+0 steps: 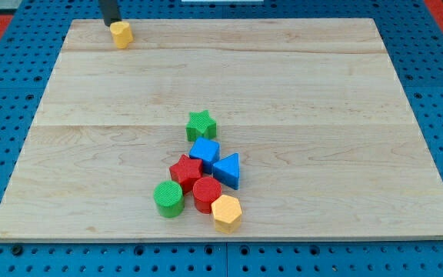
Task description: Slide the green star to the right of the yellow heart
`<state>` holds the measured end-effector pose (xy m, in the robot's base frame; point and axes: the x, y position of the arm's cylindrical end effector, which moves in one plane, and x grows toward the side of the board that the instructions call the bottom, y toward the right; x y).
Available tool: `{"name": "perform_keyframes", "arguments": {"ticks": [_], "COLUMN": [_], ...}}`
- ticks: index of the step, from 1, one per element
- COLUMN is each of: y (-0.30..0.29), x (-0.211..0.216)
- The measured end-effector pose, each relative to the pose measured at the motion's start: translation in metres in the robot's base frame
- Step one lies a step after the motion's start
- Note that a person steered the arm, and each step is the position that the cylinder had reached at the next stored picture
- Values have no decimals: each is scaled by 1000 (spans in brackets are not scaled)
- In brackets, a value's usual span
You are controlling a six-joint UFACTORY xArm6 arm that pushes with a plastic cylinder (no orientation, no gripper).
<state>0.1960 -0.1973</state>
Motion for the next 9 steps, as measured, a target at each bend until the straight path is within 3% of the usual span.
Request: {"name": "perform_keyframes", "arguments": {"ticks": [1,2,4,5,6,8,9], "y": [93,162,-4,20,109,172,227], "x": [15,76,192,260,289,232,231]}}
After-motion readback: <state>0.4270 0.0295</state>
